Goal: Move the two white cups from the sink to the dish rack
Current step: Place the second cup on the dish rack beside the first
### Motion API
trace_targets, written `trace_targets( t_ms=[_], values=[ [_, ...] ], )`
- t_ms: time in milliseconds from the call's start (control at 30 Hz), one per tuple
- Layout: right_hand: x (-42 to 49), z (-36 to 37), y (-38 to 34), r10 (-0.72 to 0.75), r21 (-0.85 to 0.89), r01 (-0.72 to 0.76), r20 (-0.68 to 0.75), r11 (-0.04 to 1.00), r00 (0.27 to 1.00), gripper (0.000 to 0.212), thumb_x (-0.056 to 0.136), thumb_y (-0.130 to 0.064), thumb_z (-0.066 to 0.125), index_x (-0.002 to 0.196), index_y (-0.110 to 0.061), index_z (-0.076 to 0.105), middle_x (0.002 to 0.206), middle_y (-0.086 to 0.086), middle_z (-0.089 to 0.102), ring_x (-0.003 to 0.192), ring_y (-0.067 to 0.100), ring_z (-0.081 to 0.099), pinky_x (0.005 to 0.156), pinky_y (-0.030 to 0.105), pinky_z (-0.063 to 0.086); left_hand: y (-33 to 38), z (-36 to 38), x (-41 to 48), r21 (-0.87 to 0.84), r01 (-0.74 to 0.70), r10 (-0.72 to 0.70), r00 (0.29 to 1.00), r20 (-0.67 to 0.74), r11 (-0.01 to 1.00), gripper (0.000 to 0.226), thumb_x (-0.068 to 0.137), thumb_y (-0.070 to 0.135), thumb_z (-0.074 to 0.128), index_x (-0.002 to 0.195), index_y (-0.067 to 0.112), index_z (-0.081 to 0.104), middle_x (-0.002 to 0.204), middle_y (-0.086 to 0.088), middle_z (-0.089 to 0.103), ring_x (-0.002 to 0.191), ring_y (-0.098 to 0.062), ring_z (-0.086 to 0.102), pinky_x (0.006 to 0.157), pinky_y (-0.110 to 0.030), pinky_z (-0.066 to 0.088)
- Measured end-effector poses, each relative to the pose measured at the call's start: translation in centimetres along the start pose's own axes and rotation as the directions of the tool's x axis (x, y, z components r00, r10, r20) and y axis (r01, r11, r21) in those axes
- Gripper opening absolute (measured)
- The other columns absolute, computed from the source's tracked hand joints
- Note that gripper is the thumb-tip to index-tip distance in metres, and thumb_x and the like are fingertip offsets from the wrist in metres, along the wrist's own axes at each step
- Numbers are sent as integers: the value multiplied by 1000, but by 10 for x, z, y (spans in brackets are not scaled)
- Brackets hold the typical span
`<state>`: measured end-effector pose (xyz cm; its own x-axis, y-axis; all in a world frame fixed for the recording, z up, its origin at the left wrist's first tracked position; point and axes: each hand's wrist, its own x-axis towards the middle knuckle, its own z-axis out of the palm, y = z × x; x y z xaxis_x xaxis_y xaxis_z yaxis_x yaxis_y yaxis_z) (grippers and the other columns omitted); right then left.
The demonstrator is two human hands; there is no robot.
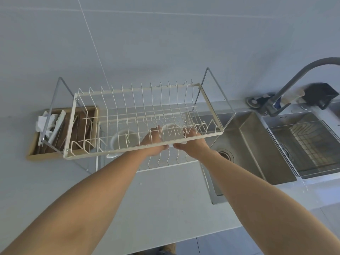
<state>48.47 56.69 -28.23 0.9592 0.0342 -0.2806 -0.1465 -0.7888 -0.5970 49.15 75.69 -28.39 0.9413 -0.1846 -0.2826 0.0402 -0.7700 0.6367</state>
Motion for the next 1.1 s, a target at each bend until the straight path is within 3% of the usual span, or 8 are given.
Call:
trace_targets(
  t_ms=[100,200,267,467,567,800,967,1100],
  values=[
    [-10,-1,0,11,-37,-11,-10,999,1000,73,77,-41,82,136,-16,46,140,4,46,125,26,50,97,37,44,-1,2,-17,-8,-13,12,998,-68,1000,48,82,16,74,122,10,47,106,-4,56,101,-30,62,74,-34,47],
    [-26,-3,-2,2,-57,-5,-52,998,999,64,82,-37,79,131,-13,49,132,4,49,122,28,50,88,30,38,-3,4,-46,41,-87,92,986,-138,995,63,88,18,68,142,9,38,131,-14,51,119,-34,54,90,-39,44],
    [-38,-5,-5,-7,-85,1,-70,996,998,62,84,-36,77,134,-12,50,131,6,53,124,29,51,91,30,40,-7,3,-68,68,-104,116,973,-200,992,62,91,21,64,146,9,38,133,-16,51,119,-36,54,95,-42,45],
    [-69,-6,-17,-45,-178,15,-164,984,985,58,91,-33,71,138,-10,46,136,11,50,124,31,52,99,44,46,-34,-15,-125,2,-107,95,873,-478,994,25,92,21,64,114,9,59,101,-11,68,93,-33,64,78,-40,53],
    [-77,-3,-20,-55,-217,16,-175,976,983,54,93,-33,67,137,-8,48,136,11,51,123,30,52,99,43,46,-56,-25,-144,-102,-21,-39,836,-548,995,25,92,16,65,115,5,61,107,-13,69,99,-32,66,80,-40,53],
    [-68,1,-21,-21,-184,-10,-168,983,986,47,98,-25,60,139,-5,48,137,14,51,125,31,49,97,39,42,-84,-26,-146,-54,218,-214,823,-526,974,27,95,10,57,117,-7,55,114,-26,59,111,-41,51,93,-48,44],
    [-43,7,-12,-32,-160,5,-167,987,985,35,100,-17,57,131,-1,53,131,16,55,120,32,52,94,38,42,-96,-22,-128,-75,272,-272,819,-505,959,24,100,12,52,114,-6,57,110,-25,60,104,-39,57,85,-45,47],
    [-32,15,2,-36,-147,7,-196,989,980,18,99,-16,55,109,-1,58,110,16,62,94,30,54,74,34,39,-111,-18,-118,-52,276,-261,809,-526,960,19,99,11,53,109,-5,59,105,-25,61,97,-40,59,75,-40,42]
  ],
)
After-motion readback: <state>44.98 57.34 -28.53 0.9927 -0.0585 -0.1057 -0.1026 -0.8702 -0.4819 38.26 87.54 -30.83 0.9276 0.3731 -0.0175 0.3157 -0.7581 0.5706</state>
